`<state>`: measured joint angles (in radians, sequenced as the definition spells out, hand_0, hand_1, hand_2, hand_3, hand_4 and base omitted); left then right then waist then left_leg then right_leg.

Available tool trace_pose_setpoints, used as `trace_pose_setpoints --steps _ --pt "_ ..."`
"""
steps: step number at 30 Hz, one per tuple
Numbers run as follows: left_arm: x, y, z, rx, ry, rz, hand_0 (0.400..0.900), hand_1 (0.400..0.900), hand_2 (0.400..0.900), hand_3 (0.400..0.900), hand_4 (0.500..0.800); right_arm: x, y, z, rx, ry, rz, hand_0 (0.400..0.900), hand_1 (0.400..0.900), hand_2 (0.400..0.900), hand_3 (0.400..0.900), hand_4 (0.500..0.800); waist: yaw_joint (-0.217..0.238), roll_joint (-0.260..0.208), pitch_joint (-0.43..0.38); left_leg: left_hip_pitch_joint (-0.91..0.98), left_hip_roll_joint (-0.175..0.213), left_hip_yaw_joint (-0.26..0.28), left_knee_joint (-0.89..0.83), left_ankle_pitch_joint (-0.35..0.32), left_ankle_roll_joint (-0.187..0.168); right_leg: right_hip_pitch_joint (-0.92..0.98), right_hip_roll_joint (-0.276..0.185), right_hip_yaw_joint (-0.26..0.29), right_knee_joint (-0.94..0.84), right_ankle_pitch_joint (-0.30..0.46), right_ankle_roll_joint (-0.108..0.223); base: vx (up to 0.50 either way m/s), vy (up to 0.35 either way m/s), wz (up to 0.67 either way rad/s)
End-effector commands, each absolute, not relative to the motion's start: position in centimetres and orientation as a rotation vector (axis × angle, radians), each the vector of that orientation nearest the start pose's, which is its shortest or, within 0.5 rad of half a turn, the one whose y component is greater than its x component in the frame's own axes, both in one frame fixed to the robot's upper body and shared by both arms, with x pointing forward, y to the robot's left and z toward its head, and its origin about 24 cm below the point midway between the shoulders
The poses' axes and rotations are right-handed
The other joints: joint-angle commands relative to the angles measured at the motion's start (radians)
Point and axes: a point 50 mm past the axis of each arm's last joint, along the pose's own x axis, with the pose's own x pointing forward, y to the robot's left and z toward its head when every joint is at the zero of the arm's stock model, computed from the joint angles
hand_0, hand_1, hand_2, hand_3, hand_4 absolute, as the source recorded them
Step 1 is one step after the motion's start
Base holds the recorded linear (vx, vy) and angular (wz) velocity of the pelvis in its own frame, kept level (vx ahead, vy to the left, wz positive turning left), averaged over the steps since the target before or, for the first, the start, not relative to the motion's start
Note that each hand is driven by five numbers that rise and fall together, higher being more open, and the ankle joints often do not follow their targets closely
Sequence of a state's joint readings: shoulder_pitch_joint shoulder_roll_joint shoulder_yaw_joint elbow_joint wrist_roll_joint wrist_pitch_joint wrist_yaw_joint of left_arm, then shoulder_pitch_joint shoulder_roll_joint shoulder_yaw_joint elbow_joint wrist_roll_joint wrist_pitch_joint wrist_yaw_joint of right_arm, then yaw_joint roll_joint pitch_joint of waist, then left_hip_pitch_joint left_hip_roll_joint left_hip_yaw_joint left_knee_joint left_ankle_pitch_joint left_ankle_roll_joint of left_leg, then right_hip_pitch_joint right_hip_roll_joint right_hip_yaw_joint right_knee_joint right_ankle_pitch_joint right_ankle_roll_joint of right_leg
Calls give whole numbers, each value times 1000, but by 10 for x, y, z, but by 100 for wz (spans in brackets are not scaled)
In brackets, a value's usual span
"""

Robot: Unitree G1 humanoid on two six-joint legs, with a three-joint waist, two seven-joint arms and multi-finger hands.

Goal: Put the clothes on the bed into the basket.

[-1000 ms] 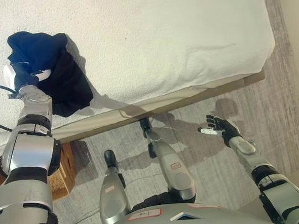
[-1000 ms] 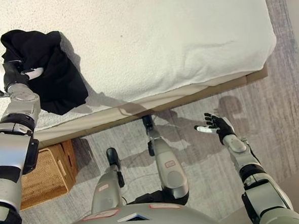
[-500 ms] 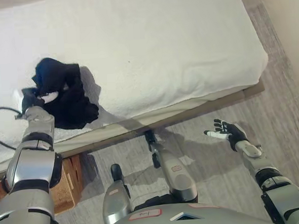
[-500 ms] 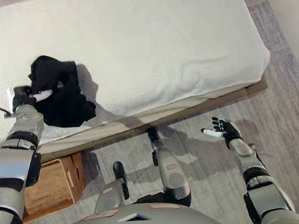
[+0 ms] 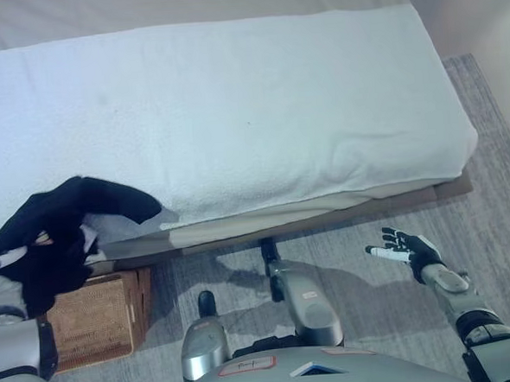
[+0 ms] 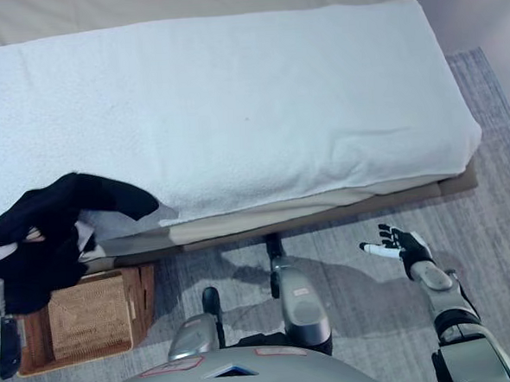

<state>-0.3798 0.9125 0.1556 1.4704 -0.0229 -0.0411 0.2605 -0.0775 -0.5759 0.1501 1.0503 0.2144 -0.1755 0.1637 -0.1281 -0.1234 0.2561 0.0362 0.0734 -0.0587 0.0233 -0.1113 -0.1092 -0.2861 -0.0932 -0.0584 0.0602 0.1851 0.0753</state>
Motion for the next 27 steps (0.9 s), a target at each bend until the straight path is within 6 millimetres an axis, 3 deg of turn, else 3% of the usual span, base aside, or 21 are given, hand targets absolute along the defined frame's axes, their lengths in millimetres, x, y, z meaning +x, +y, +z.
trace_pose_setpoints --steps 1,8,18,19,20,27 --pt "110 516 87 792 799 1160 400 400 400 400 500 164 -371 -55 -459 783 -148 900 900 900 900 800 23 -14 -102 61 39 66 39 -84 0 -50 -78 54 -1 58 126 0 0 0" --pt "67 528 95 777 902 1240 400 400 400 400 500 161 -365 -61 -436 804 -106 900 900 900 900 800 56 -35 -109 74 42 61 49 -93 3 -19 -74 48 -9 58 130 2 2 1" --pt "45 528 86 697 962 1282 400 400 400 400 500 160 -361 -64 -417 820 -75 900 900 900 900 800 74 -48 -117 93 38 53 45 -98 7 3 -75 42 -16 59 131 7 8 3" --pt "45 527 85 701 972 1274 596 596 596 596 618 159 -361 -65 -415 829 -73 900 900 900 900 800 75 -49 -118 95 38 52 45 -97 7 4 -75 41 -16 59 132 0 0 0" --pt "43 527 84 694 979 1277 900 900 900 900 800 158 -361 -65 -411 831 -72 900 900 900 900 800 76 -50 -119 96 37 51 44 -97 7 6 -74 41 -17 58 131 0 0 0" --pt "48 526 81 679 962 1269 900 900 900 900 800 154 -361 -68 -396 852 -80 900 900 900 900 800 78 -50 -127 109 37 49 36 -98 8 16 -72 39 -22 56 130 0 0 0"
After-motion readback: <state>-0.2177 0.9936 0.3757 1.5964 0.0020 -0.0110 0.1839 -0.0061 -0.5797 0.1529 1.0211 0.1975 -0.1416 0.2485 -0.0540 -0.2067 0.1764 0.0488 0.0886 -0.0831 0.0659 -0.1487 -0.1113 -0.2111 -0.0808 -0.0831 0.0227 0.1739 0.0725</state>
